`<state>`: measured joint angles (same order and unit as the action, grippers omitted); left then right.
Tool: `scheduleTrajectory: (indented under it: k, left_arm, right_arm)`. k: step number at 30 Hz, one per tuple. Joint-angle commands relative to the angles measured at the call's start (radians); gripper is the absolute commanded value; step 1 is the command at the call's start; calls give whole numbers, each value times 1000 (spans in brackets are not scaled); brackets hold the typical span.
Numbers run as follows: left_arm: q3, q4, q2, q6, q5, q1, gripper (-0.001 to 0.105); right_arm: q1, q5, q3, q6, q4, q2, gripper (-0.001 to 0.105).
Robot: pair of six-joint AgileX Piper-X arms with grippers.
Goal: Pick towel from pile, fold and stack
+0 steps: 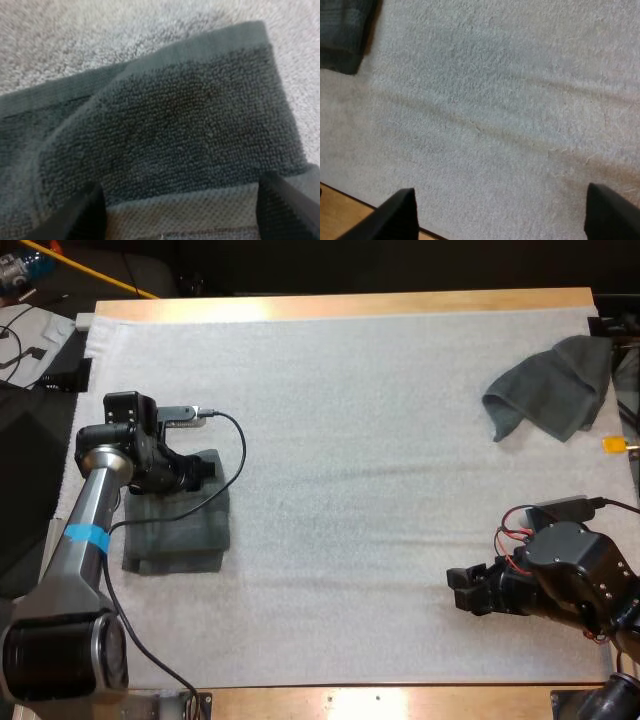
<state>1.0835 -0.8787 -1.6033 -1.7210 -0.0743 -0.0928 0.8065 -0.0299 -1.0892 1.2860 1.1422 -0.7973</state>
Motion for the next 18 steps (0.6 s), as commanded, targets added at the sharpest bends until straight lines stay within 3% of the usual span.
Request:
scheduleTrajectory:
  k: [1,7,12,14,18]
  left_arm:
    - [-6,7,-23,-12,9,-2,61]
    - [15,-35,-1,-4,-11,-4,61]
    - [52,-85,104,-1,-45,-3,61]
    - [31,-66,70,-7,-37,1,61]
    - [30,-95,213,-12,-59,1,61]
  right_arm:
    - [-1,9,-6,7,-2,6,67]
    - [-1,9,-6,7,-6,5,66]
    - [-2,16,-5,18,-11,5,67]
    - [0,7,-4,7,-11,4,67]
    - [2,49,-3,32,-38,7,67]
